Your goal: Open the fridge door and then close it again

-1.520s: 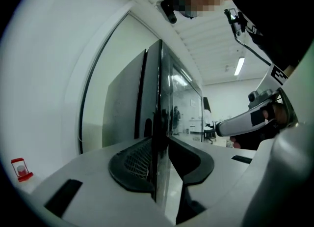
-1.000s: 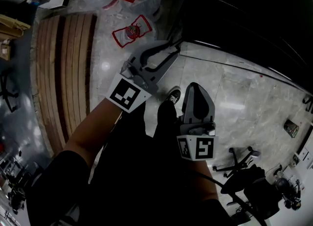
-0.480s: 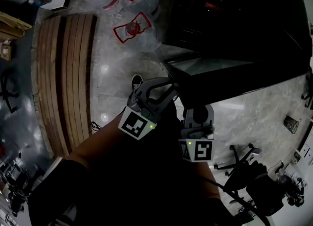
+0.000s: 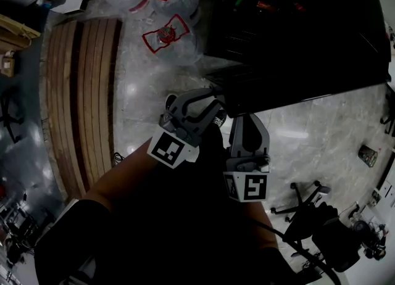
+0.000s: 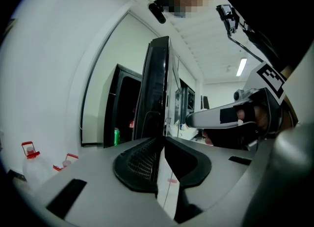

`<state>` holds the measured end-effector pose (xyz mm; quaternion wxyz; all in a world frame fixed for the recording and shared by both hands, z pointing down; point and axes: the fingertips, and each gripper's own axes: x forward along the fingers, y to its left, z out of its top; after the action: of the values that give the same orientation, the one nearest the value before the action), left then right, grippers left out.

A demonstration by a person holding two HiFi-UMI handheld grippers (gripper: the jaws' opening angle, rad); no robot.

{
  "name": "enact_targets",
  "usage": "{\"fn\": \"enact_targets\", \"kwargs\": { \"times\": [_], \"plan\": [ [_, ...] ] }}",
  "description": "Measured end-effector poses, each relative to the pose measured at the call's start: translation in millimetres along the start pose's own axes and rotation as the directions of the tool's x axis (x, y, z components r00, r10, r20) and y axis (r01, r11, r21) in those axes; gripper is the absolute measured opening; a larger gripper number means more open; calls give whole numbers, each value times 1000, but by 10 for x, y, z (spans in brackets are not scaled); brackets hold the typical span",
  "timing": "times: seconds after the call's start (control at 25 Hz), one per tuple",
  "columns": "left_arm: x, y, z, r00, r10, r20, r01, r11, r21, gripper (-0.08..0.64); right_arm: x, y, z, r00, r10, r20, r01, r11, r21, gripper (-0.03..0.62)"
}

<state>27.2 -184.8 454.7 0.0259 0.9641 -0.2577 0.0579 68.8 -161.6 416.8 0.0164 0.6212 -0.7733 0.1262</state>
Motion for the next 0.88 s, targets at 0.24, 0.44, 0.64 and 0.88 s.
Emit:
{"fn": "enact_targets", "kwargs": {
  "times": [0.24,0.44,0.64,0.88],
  "plan": [
    [2,-8,-17,1000,-9,-27,9,1000,-12,58,-25,-5,-28,1000,0,-8,0,1000,11,15],
    [54,124,-11,1000,-4,-23,4,1000,9,63,-20,-47,-71,1000,-15,-22,16,1000,22,15],
    [246,561,-75,996,77,-40,-81,991,-109,78,-9,-127,-44,999,-34,-12,34,999,40,15],
    [640,1169,41,992,129,-11,-129,987,-98,97,6,-135,-63,997,-63,-33,64,997,42,15]
  ]
}}
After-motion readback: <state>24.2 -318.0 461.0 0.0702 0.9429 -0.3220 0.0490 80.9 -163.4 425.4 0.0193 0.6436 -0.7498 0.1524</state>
